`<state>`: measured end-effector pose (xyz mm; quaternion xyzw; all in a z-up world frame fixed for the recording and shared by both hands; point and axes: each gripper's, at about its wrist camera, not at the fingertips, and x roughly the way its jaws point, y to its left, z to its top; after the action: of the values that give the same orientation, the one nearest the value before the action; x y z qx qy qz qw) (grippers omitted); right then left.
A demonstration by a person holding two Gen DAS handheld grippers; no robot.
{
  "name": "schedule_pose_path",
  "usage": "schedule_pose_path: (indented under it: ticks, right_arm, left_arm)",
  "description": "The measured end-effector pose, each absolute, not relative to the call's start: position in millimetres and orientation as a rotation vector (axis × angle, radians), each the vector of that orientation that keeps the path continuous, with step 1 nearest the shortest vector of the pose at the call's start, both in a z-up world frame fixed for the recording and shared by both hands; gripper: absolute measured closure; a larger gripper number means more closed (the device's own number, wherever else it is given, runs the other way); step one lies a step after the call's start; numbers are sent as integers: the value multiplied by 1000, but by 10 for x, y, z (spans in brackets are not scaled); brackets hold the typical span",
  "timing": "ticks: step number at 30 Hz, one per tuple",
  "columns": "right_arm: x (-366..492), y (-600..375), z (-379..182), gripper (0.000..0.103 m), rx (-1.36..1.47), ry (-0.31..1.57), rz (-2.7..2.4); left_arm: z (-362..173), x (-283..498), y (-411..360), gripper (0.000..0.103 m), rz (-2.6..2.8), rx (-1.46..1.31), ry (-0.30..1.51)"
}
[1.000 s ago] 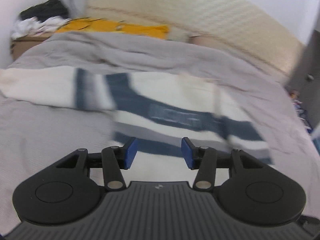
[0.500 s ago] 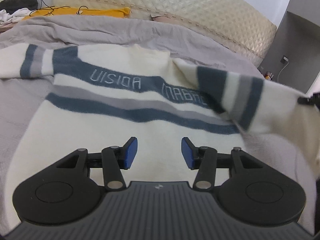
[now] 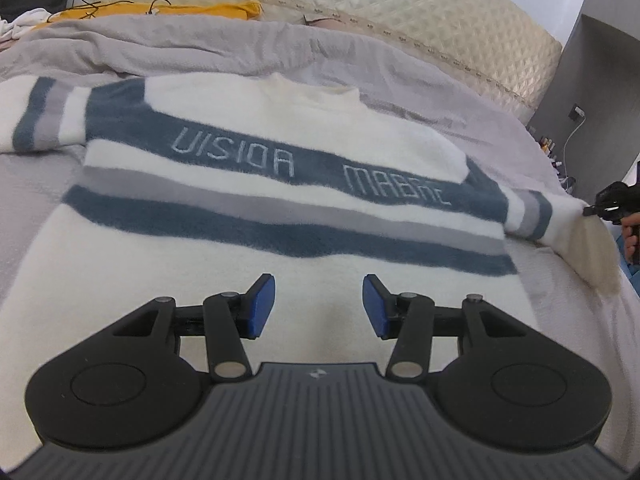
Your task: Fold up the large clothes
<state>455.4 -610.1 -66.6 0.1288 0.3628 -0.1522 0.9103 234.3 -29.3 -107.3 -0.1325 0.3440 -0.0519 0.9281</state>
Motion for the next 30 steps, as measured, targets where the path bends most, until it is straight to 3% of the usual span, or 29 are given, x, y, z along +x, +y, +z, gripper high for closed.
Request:
schedule_pose_path:
  ticks: [4,8,9,13,15,27,28,30]
  right_arm:
    - [4638,-6146,-870,89,311,759,-285]
    - [4476,-6128,-875,40,303,722,-322]
    - [4390,-6126,-854,34,297,697,-318]
    - [4171,-6173,-790,33,222,640,-318]
    - [4029,-6224,-790,25,211,608,-354]
    - [3726,-6763,-1269,25,552,630,-358]
    - [3731,-6774,-1272,28,570,622,-351]
    - [3787,-6803,-1278,65,580,630,-345]
  left_arm:
    - [-1180,2469,-307,49,-111,-275,734]
    - [-1236,2506,-328,49,-104,-267,748]
    - [-1242,2502,-322,49,-103,-269,751]
    - [-1226,2404,-354,49,-105,-270,753]
    - [-1215,2337,-360,48,-105,-269,751]
    - [-1211,2245,-265,48,-47,-291,757]
    - [-1225,2260,-254,48,-42,-298,762]
    - [-1249,2287,-237,48,-37,-308,768]
